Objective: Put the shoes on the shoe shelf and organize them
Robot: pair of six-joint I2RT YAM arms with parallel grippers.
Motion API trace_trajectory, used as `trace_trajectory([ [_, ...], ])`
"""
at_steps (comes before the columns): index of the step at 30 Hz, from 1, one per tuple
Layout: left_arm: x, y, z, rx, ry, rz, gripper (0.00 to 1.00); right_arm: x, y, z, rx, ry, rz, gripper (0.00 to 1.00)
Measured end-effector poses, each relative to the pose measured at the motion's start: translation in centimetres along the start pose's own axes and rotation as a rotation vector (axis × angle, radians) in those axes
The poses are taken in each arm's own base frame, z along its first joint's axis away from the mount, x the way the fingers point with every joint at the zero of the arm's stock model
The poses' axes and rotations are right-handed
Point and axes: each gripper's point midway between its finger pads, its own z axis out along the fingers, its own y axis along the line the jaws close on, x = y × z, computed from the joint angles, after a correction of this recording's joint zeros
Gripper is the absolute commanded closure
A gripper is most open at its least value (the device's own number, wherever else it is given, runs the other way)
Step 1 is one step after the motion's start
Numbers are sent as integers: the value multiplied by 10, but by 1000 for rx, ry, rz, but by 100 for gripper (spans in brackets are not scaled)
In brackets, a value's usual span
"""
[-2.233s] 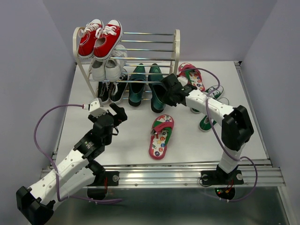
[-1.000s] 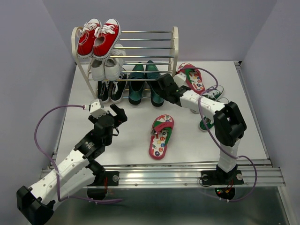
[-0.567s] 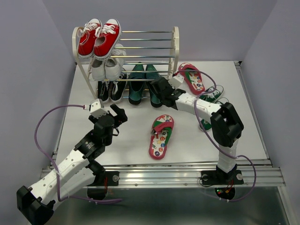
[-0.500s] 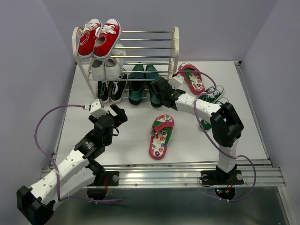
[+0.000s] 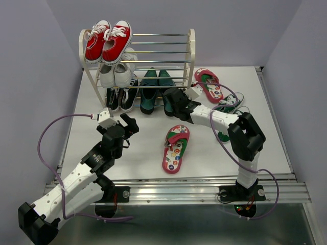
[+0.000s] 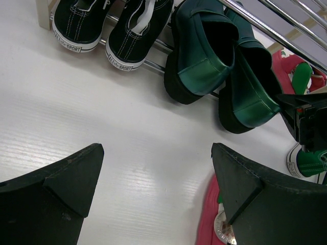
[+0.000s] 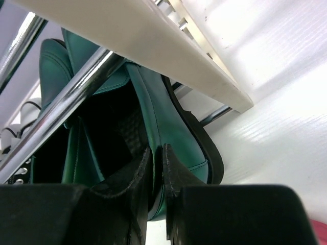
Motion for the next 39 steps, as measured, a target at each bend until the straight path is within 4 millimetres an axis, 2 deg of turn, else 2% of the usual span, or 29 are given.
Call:
trace_trajectory([
  [5,0,0,0,0,0,0,1,-2,0,0,-6,-32,42,99],
  [8,0,0,0,0,0,0,1,-3,1,1,-11,-40,57,92],
  [9,0,0,0,-1,-1,0,1,-3,1,1,-13,-40,58,86],
  [10,0,0,0,-1,-1,0,1,-3,2,1,-14,-39,60,70],
  [14,0,0,0,-1,0,0,1,-3,9,0,-39,-29,81,42],
  [15,0,0,0,-1,0,0,1,-4,12,1,-50,-29,90,31],
  [18,0,0,0,-1,-1,0,1,-3,19,-1,-78,-17,95,20],
  [28,1,-1,1,3,1,0,1,-19,29,-33,-169,47,68,0],
  [32,7,-3,2,12,26,5,1,-20,28,-46,-202,88,18,0],
  [37,26,-15,2,80,108,11,1,-12,11,-65,-239,176,-70,0],
  [39,44,-20,1,130,172,25,1,-6,2,-75,-258,222,-111,0],
])
